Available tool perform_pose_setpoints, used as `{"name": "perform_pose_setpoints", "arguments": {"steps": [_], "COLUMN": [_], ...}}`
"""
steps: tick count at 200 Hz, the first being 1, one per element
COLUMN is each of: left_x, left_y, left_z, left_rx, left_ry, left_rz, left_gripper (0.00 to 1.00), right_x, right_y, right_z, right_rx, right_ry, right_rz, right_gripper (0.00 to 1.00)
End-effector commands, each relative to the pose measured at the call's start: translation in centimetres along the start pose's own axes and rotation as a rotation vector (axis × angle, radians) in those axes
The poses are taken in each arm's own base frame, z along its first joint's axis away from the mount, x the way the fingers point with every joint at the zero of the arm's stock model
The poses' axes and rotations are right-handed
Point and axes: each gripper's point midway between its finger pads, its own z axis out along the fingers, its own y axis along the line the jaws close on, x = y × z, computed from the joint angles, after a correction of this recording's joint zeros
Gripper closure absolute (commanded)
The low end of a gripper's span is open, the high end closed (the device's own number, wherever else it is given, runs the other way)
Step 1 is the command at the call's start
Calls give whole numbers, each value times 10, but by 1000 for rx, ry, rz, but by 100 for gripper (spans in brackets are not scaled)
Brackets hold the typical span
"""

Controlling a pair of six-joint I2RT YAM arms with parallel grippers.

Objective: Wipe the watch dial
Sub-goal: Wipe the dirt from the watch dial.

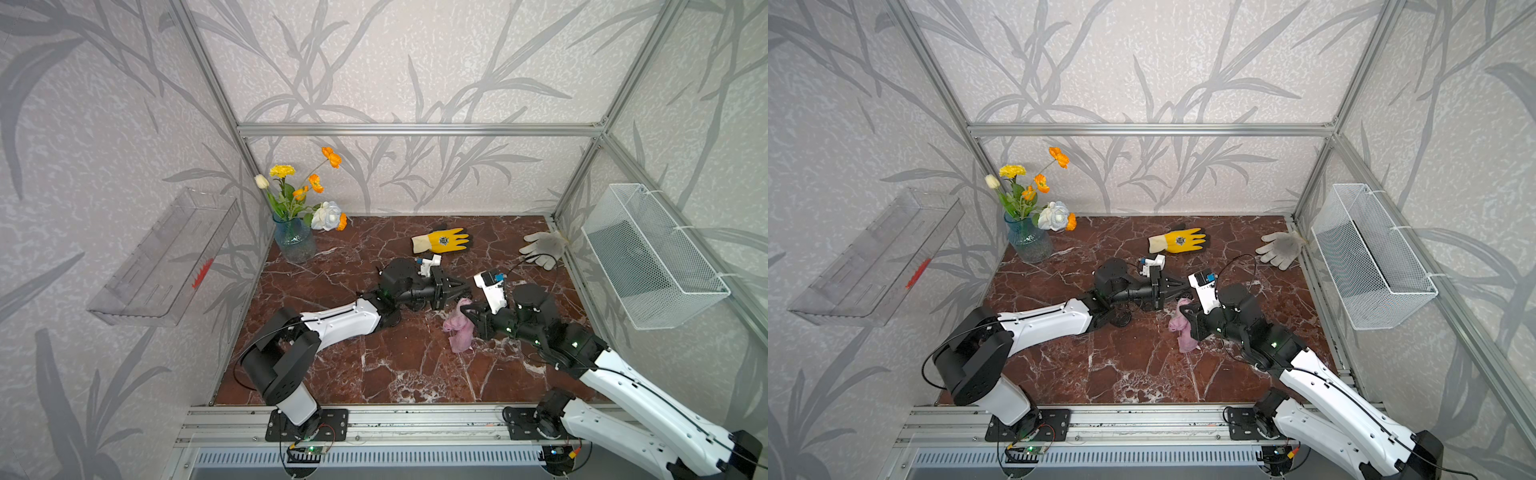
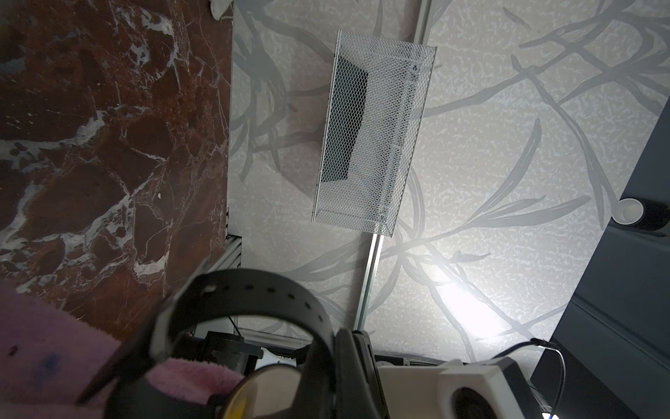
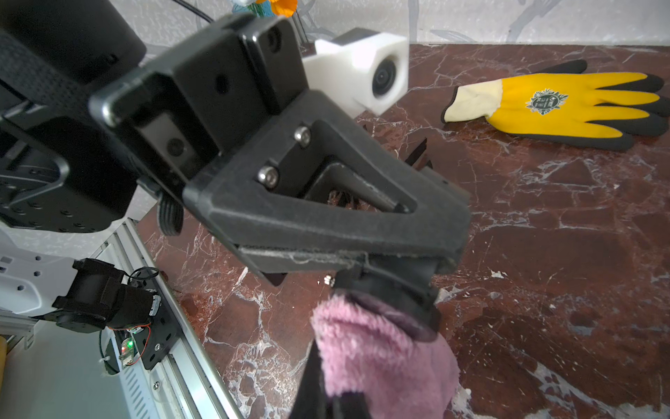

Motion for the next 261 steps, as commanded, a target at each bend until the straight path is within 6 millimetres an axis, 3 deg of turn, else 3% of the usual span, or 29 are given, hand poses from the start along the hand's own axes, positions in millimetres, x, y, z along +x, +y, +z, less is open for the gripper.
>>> {"name": "perform_pose_setpoints", "arguments": {"steps": [1,45,72,95,118,154,178,206,222,261], "left_x": [7,6,5,4,3,3,4,6,6,6], "left_y": [-22,-18,-18,-16,-17,-14,-13,-14,-14,-15], "left_z": [-4,-7,-9,-10,-10,-11,-12,-12,-13,-13], "left_rx": [60,55,54,52,52,46,42,42,39,44], "left_ry": [21,11,7,5,6,8,6,9,7,6], "left_rz": [41,35,35,32,32,32,31,38,38,41], "left_gripper": [100,100,100,100,100,100,100,100,100,100], "right_x": [0,20,37,39,26,-12,-33,-43,-45,-38], "right_y": [-4,-21,-35,-42,-37,-3,16,31,28,-13], "right_z": [2,-2,-14,-29,-43,-53,-48,-31,-23,-10], "right_rx": [26,102,173,219,211,55,-33,-121,-105,108], "right_ry": [-5,46,64,50,0,-135,-176,-171,-165,-143], "right_rz": [-7,-3,9,11,6,-32,-52,-57,-41,9], "right_gripper": [100,100,100,100,100,100,100,100,100,100]}}
